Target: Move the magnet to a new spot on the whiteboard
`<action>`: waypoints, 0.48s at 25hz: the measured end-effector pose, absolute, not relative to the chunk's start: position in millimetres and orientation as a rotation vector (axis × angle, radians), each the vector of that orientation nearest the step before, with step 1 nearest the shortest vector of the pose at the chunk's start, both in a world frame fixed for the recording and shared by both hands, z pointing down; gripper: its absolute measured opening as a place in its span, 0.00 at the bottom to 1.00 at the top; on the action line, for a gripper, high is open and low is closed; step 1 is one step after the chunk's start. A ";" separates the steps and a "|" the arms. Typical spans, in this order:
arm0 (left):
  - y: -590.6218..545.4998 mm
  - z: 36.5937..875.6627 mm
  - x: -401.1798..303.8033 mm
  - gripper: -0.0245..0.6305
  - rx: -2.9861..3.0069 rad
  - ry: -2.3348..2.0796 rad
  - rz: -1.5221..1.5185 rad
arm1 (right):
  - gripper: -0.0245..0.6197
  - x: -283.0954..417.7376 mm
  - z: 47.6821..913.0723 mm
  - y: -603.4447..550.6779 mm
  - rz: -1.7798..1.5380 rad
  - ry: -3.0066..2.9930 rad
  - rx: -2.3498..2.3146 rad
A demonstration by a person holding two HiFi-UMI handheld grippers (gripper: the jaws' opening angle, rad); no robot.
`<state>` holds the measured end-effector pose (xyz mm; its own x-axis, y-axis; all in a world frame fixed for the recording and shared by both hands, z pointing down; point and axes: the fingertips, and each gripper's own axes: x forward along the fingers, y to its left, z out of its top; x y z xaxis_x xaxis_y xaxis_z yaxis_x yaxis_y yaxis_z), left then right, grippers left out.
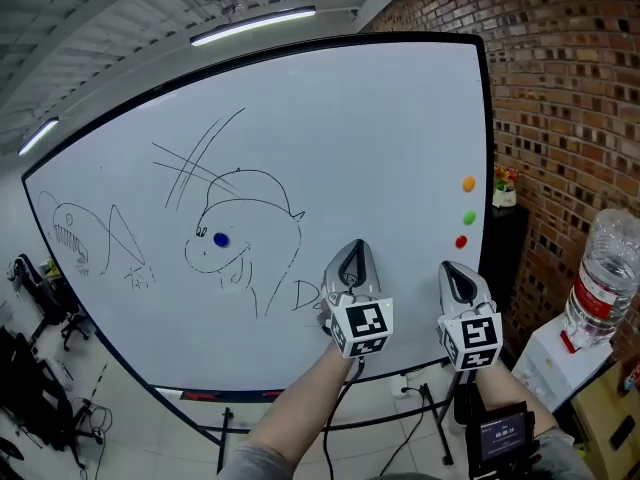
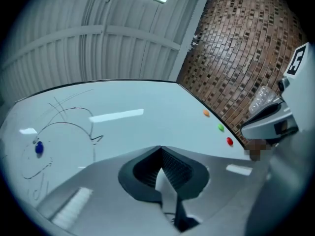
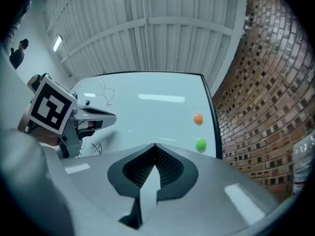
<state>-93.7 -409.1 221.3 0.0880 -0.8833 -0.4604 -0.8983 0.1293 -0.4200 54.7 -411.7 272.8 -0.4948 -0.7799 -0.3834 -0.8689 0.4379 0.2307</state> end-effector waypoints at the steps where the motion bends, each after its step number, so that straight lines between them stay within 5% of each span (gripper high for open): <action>1: -404.1 220.9 -110.1 0.04 -1.716 1.782 0.027 | 0.05 43.1 272.1 -408.9 0.594 2.475 -1.433; 12: -345.4 214.2 -273.1 0.04 -1.599 1.916 0.023 | 0.05 -114.5 265.3 -370.0 0.607 2.539 -1.257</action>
